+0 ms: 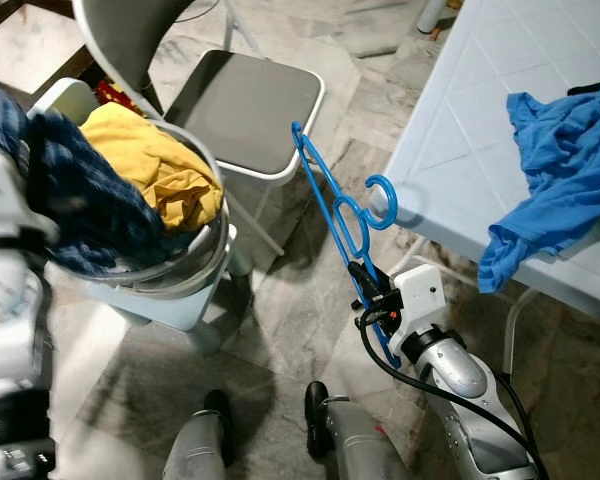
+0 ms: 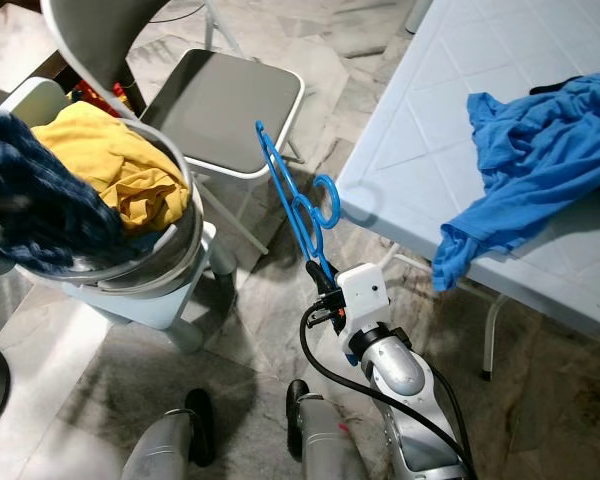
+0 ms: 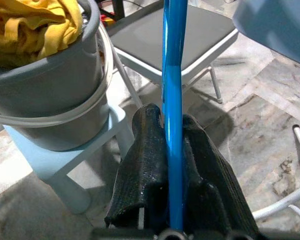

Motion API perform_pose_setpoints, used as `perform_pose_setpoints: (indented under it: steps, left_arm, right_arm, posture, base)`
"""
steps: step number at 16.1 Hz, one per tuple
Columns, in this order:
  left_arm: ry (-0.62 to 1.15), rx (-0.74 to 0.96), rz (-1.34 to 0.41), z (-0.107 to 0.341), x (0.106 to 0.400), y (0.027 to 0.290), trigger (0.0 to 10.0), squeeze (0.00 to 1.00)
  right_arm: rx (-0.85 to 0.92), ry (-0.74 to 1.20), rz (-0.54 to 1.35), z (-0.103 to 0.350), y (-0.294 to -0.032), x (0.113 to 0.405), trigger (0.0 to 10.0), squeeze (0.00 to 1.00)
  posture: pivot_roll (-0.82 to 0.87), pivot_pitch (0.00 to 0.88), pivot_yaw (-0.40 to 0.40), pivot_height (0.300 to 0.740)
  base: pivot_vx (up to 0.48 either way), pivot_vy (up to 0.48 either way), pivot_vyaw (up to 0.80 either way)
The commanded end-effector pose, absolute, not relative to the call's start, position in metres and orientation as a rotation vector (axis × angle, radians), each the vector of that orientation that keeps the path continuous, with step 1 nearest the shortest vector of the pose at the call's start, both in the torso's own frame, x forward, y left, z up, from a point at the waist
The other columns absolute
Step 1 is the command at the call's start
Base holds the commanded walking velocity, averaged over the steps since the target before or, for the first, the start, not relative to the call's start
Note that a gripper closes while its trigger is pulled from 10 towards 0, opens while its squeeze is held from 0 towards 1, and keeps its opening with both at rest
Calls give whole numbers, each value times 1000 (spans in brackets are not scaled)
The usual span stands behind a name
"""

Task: Hang hanger

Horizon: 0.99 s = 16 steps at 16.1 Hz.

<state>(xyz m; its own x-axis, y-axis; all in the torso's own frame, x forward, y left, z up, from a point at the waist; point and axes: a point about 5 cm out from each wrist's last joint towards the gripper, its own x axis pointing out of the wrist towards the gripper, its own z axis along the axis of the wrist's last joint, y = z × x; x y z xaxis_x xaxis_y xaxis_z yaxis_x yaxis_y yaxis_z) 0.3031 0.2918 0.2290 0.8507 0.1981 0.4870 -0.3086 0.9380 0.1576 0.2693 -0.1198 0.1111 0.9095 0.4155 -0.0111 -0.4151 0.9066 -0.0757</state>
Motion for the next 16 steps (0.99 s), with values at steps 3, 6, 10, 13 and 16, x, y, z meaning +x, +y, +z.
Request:
perform_pose_setpoints:
  steps: [3, 6, 10, 13, 16]
  left_arm:
    - [-289, 248, 324, 197, 308, 322, 0, 0]
    - [-151, 226, 320, 164, 312, 327, 4196, 0]
    - [7, 244, 294, 131, 314, 322, 10000, 1000]
    - [45, 308, 305, 130, 320, 324, 10000, 1000]
    - [-18, 414, 263, 144, 323, 324, 10000, 1000]
  right_arm:
    - [-79, 18, 414, 104, -123, 265, 10000, 0]
    - [-81, 23, 411, 104, -124, 262, 10000, 0]
    - [-84, 30, 404, 103, -127, 261, 10000, 0]
    - [-84, 29, 401, 103, -127, 261, 10000, 0]
    - [-86, 31, 398, 103, -127, 261, 10000, 0]
  posture:
    - [-176, 357, -64, 740]
    - [-191, 365, -65, 740]
    - [-196, 368, -64, 740]
    - [-197, 367, -62, 740]
    - [-199, 365, -60, 740]
  base:
    - [0, 0, 0]
    - [0, 0, 0]
    - [0, 0, 0]
    - [0, 0, 0]
    - [0, 0, 0]
